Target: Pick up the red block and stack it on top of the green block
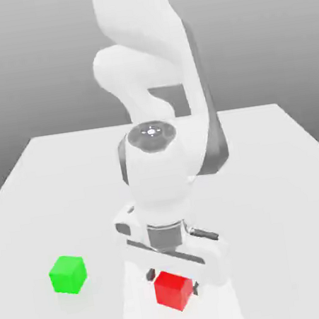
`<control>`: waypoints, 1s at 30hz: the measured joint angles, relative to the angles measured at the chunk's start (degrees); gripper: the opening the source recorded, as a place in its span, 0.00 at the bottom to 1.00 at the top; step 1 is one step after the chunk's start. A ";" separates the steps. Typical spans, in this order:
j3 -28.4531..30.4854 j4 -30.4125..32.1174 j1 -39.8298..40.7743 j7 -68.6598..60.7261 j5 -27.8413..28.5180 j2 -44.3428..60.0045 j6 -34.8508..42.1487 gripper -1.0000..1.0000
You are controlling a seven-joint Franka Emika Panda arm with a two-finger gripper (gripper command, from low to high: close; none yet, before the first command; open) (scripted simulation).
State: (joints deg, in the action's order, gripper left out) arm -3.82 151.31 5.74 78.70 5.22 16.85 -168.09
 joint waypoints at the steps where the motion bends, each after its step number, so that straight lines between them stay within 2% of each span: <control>1: 0.00 0.00 0.00 0.03 0.03 0.00 -0.03 0.00; 5: -0.11 0.04 0.10 0.09 0.06 -0.23 0.12 0.00; 11: -1.77 1.74 1.46 -2.48 -3.50 -11.17 9.33 0.00; 22: 8.53 5.50 20.83 2.04 -3.92 -21.03 15.37 0.00; 28: 8.48 5.37 21.43 0.39 -6.84 -11.41 5.92 0.00; 29: 8.28 5.31 21.56 0.12 -7.22 -9.91 4.49 1.00; 30: 8.28 5.31 21.56 0.12 -7.22 -9.91 4.49 1.00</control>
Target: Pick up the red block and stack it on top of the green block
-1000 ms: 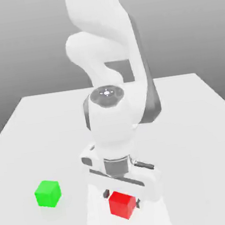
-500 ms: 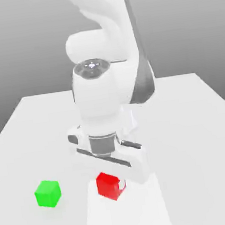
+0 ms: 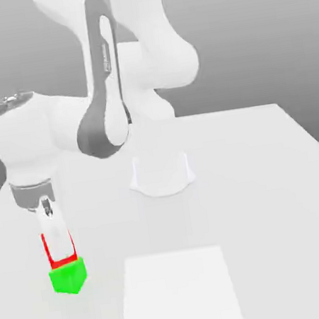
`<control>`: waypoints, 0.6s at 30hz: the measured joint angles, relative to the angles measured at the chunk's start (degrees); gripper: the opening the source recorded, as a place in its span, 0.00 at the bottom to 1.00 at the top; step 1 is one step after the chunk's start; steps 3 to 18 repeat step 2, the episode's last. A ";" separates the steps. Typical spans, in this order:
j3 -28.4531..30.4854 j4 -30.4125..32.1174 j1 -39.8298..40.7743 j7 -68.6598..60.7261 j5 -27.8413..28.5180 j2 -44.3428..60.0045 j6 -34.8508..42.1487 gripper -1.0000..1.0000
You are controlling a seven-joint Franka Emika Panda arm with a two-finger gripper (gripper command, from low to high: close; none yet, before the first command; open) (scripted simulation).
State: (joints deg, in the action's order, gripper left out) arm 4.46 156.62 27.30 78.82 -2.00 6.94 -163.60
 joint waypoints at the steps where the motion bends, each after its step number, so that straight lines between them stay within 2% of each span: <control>1: 0.00 0.00 0.00 0.00 0.00 0.00 0.00 1.00; 18: 0.00 0.00 0.00 0.00 0.00 0.00 0.00 1.00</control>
